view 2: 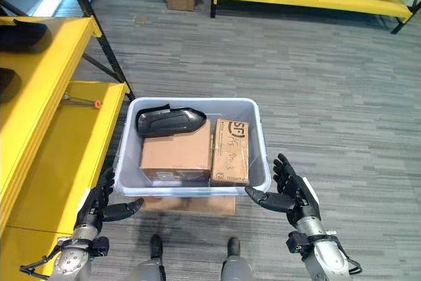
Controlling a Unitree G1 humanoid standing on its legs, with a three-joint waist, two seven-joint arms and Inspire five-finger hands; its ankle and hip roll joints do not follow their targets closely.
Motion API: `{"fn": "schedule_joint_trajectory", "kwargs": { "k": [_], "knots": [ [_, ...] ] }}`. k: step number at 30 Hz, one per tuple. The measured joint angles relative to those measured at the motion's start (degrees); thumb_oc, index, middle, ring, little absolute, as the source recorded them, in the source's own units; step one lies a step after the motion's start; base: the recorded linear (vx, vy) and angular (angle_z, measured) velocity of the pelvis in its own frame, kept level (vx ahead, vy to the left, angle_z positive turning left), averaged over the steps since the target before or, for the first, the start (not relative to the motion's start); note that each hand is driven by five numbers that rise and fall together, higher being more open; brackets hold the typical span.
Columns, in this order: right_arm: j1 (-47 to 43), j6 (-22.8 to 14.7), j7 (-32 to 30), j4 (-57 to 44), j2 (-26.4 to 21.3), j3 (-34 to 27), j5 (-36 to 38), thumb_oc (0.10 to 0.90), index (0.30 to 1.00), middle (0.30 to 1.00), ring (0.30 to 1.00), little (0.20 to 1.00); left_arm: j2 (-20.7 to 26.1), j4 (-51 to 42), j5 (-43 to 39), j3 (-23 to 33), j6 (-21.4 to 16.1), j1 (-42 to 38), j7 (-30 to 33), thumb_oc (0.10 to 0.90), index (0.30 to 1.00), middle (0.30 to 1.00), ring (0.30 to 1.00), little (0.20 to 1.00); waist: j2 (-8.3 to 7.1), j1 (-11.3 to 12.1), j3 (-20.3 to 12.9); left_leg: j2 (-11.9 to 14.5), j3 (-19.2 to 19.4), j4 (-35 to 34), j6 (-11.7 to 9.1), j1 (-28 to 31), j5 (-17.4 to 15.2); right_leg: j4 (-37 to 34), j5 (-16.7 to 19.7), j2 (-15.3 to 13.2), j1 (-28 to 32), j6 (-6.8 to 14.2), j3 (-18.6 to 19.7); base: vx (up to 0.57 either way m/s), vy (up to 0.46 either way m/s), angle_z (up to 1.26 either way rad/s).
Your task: Move parts from the plastic box to the shelf.
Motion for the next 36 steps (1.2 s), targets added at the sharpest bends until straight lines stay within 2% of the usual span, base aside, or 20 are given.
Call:
{"fn": "schedule_joint_trajectory", "kwargs": {
  "k": [2, 11, 14, 16, 18, 20, 21, 22, 24, 25, 27, 28, 29, 30, 33, 36],
  "knots": [
    [-1.1, 0.1, 0.1, -0.2, 0.0, 1.5, 0.0, 0.900, 1.000, 1.000, 1.000, 1.000, 1.1, -0.1, 0.0, 0.4, -0.3, -0.9, 0.6, 0.900, 1.000, 1.000, 1.000, 1.000, -0.01, -0.1, 0.0, -0.3, 0.5, 0.0, 0.5, 0.0, -0.4, -2.7, 1.3, 0.1, 0.9, 1.3, 0.5, 0.02, 0.138, -0.18],
    [-2.1, 0.3, -0.1, -0.8, -2.8, 1.1, -2.3, 0.900, 1.000, 1.000, 1.000, 1.000, 0.4, -0.5, 0.0, 0.3, -0.4, 0.9, 1.0, 0.900, 1.000, 1.000, 1.000, 1.000, -0.33, -0.2, 0.1, 1.2, 1.2, -1.1, 0.4, -0.3, -0.5, -8.2, 3.8, 2.1, 2.3, 0.7, 0.0, 0.02, 0.042, -0.06],
    [-3.5, 0.3, -0.5, -1.0, -6.1, 1.0, -4.5, 0.900, 1.000, 1.000, 1.000, 1.000, 0.3, -0.5, 0.0, 0.3, -0.4, 1.5, 0.9, 0.900, 1.000, 1.000, 1.000, 1.000, -0.77, -0.2, 0.1, 1.2, 1.4, -1.4, 0.2, -0.7, -0.3, -9.8, 4.9, 2.1, 2.5, 0.8, 0.0, 0.01, -0.002, -0.03],
    [-5.5, 0.4, -1.1, -1.6, -9.9, 1.0, -5.6, 0.900, 1.000, 1.000, 1.000, 1.000, 0.3, -0.6, 0.0, 0.3, -0.4, 1.4, 0.7, 0.900, 1.000, 1.000, 1.000, 1.000, -1.06, -0.1, 0.2, 1.2, 1.2, -1.4, 0.1, -0.9, -0.2, -9.8, 4.9, 2.1, 2.5, 0.8, -0.2, 0.01, -0.014, 0.04],
    [-7.1, 0.3, -1.6, -2.1, -10.7, 0.9, -6.1, 0.900, 1.000, 1.000, 1.000, 1.000, 0.4, -0.7, 0.0, 0.4, -0.4, 1.5, 0.7, 0.900, 1.000, 1.000, 1.000, 1.000, -1.37, -0.1, 0.2, 1.3, 0.9, -1.4, 0.0, -1.1, -0.2, -9.8, 4.9, 2.2, 2.4, 0.8, -0.5, -0.01, -0.019, 0.07],
    [-11.9, 0.4, -2.5, -2.9, -14.0, 2.4, -6.7, 0.900, 1.000, 1.000, 1.000, 1.000, 0.6, -0.8, 0.0, 0.2, -0.3, 1.0, 0.6, 0.900, 1.000, 1.000, 1.000, 1.000, -2.04, 0.2, 0.6, 1.4, 0.3, -0.9, -0.1, -1.9, -0.1, -9.8, 5.0, 2.3, 2.2, 0.7, -0.8, -0.03, -0.027, 0.13],
    [-16.8, 0.0, -2.7, -2.9, -17.3, 3.8, -6.9, 0.900, 1.000, 1.000, 1.000, 1.000, 1.2, -0.8, -0.1, -1.0, -0.3, -0.3, 0.6, 0.900, 1.000, 1.000, 1.000, 1.000, -2.39, 1.2, 0.7, 1.8, -0.4, -0.9, -0.4, -2.6, 0.1, -9.8, 5.0, 2.5, 2.0, 0.6, -1.0, -0.01, -0.016, 0.12],
    [-19.1, 0.1, -3.1, -2.7, -18.2, 5.3, -7.2, 0.900, 1.000, 1.000, 1.000, 1.000, 1.3, -1.0, -0.2, -1.1, -0.4, -0.6, 0.6, 0.900, 1.000, 1.000, 1.000, 1.000, -2.77, 1.9, 0.9, 1.9, -0.4, -0.7, -0.4, -2.6, 0.1, -9.8, 5.0, 2.7, 2.0, 0.6, -1.1, -0.02, -0.026, 0.07],
    [-28.0, 0.0, -3.6, -2.1, -25.7, 10.5, -8.6, 0.900, 1.000, 1.000, 1.000, 1.000, 3.4, -1.4, -1.4, -3.2, -0.4, -1.7, 0.4, 0.900, 1.000, 1.000, 1.000, 1.000, -3.21, 3.7, 1.5, 2.2, -1.3, -0.5, -0.7, -3.9, 0.4, -9.8, 5.2, 3.0, 1.3, 0.4, -1.9, -0.02, -0.020, 0.12],
    [-31.5, -0.1, -3.7, -1.9, -27.3, 11.3, -9.0, 0.900, 1.000, 1.000, 1.000, 1.000, 3.6, -1.4, -2.1, -3.6, -0.4, -2.2, 0.6, 0.900, 1.000, 1.000, 1.000, 1.000, -3.65, 4.6, 1.7, 2.3, -1.6, -0.3, -0.7, -4.4, 0.4, -9.8, 5.2, 3.1, 1.1, 0.3, -2.3, -0.03, -0.027, 0.24],
    [-33.6, -0.2, -4.0, -1.4, -27.3, 12.3, -9.1, 0.900, 1.000, 1.000, 1.000, 1.000, 3.7, -1.5, -2.2, -3.3, -0.4, -2.0, 0.6, 0.900, 1.000, 1.000, 1.000, 1.000, -3.89, 5.4, 1.9, 2.1, -2.0, -0.2, -0.7, -4.5, 0.4, -9.8, 5.1, 3.1, 1.3, 0.3, -2.7, -0.03, -0.031, 0.12],
    [-44.7, -0.2, -4.8, 4.8, -29.5, 21.5, -12.2, 0.900, 1.000, 1.000, 1.000, 1.000, 5.5, -1.0, -2.4, -3.6, -0.3, -2.5, 0.8, 0.900, 1.000, 1.000, 1.000, 1.000, -4.56, 6.3, 2.4, 2.0, -2.7, 0.1, -0.7, -5.1, 0.4, -9.8, 5.1, 3.2, 1.2, 0.3, -3.5, -0.03, -0.021, 0.13],
    [-48.8, 0.4, -5.2, 7.0, -30.5, 25.4, -14.6, 0.900, 1.000, 1.000, 1.000, 1.000, 5.6, -1.0, -2.6, -3.4, -0.4, -3.1, 1.1, 0.900, 1.000, 1.000, 1.000, 1.000, -4.66, 7.1, 2.9, 2.0, -3.0, 0.2, -0.7, -5.3, 0.4, -9.8, 5.1, 3.3, 1.2, 0.3, -3.8, -0.03, -0.013, 0.14],
    [-50.6, 0.4, -5.1, 8.0, -30.9, 27.0, -15.7, 0.900, 1.000, 1.000, 1.000, 1.000, 5.8, -1.0, -3.1, -3.5, -0.4, -3.7, 1.1, 0.900, 1.000, 1.000, 1.000, 1.000, -4.58, 7.7, 3.4, 2.0, -3.1, 0.2, -0.8, -5.4, 0.4, -9.8, 5.1, 3.3, 1.2, 0.3, -4.0, -0.03, -0.009, 0.10],
    [-55.7, 0.5, -6.3, 12.4, -27.6, 28.9, -18.6, 0.900, 1.000, 1.000, 1.000, 1.000, 7.1, -1.1, -4.5, -3.5, -0.8, -5.0, 1.6, 0.900, 1.000, 1.000, 1.000, 1.000, -4.67, 9.6, 5.9, 2.1, -4.0, 0.7, -0.9, -6.3, 0.5, -9.8, 5.1, 3.3, 1.1, 0.2, -4.7, -0.03, -0.014, 0.12],
    [-57.2, 0.6, -6.7, 14.3, -26.8, 29.6, -20.3, 0.900, 1.000, 1.000, 1.000, 1.000, 7.8, -1.0, -4.5, -3.2, -0.8, -5.7, 2.4, 0.900, 1.000, 1.000, 1.000, 1.000, -4.54, 11.0, 7.9, 1.9, -5.2, 1.2, -0.9, -7.7, 0.5, -9.8, 5.0, 3.3, 0.8, 0.2, -5.9, -0.02, -0.003, 0.21]
  ]
}}
